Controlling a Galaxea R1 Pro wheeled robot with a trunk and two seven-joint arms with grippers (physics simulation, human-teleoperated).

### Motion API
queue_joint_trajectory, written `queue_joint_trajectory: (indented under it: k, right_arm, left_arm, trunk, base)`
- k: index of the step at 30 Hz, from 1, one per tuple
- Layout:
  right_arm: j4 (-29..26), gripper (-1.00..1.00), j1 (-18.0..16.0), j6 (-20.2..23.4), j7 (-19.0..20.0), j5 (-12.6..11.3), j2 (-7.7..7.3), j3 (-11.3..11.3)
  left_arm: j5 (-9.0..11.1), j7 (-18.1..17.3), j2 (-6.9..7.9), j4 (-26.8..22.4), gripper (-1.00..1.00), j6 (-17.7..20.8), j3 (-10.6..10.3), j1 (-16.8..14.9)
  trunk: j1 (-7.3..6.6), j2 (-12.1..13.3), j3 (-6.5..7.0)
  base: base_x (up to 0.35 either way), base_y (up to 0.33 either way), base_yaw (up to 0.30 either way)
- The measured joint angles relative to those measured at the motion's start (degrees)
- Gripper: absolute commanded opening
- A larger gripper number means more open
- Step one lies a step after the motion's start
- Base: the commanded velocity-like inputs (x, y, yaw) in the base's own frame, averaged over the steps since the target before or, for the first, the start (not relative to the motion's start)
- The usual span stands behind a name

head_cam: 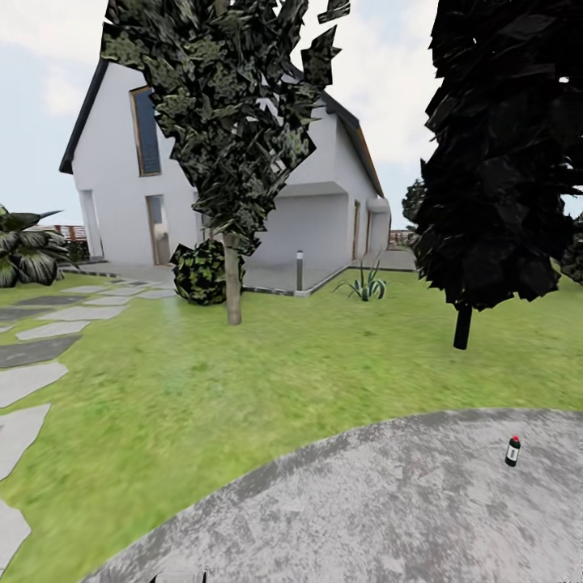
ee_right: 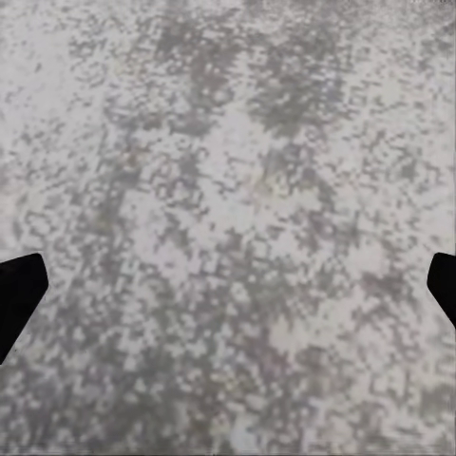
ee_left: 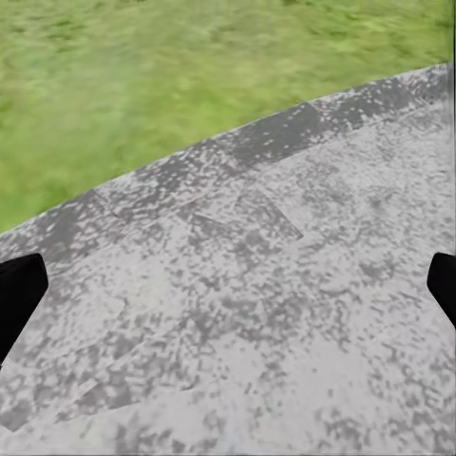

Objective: In the garden, pick up the pesticide atomizer on the floor and spray pesticide onto both trees until each tree trunk is fully covered.

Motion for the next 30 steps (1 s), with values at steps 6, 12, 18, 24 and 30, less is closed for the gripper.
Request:
queue_joint_trajectory:
  k: [6, 12, 18, 24, 30]
  right_arm:
    - [0.00, 1.00, 0.00, 0.00, 0.00, 0.00, 0.00, 0.00]
    - [0.00, 1.00, 0.00, 0.00, 0.00, 0.00, 0.00, 0.00]
    - [0.03, 1.00, 0.00, 0.00, 0.00, 0.00, 0.03, 0.00]
    - [0.09, 1.00, 0.00, 0.00, 0.01, 0.00, 0.04, 0.00]
    - [0.09, 1.00, 0.00, 0.00, 0.01, 0.00, 0.06, 0.00]
  left_arm:
    - [0.00, 0.00, 0.00, 0.00, 1.00, 0.00, 0.00, 0.00]
    - [0.00, 0.00, 0.00, 0.00, 1.00, 0.00, 0.00, 0.00]
    - [0.00, 0.00, 0.00, 0.00, 1.00, 0.00, 0.00, 0.00]
    - [-0.06, -0.07, -0.04, 0.00, 1.00, 0.00, -0.12, 0.00]
    - [-0.08, -0.09, -0.08, 0.00, 1.00, 0.00, -0.17, 0.00]
  trunk:
    - [0.00, 0.00, 0.00]
    - [0.00, 0.00, 0.00]
    - [0.00, 0.00, 0.00]
    - [0.00, 0.00, 0.00]
    - [0.00, 0.00, 0.00]
  base:
    - [0.282, 0.195, -0.265]
    - [0.246, 0.112, -0.265]
    - [0.046, 0.010, -0.265]
    - [0.002, 0.000, -0.265]
    - [0.000, 0.000, -0.265]
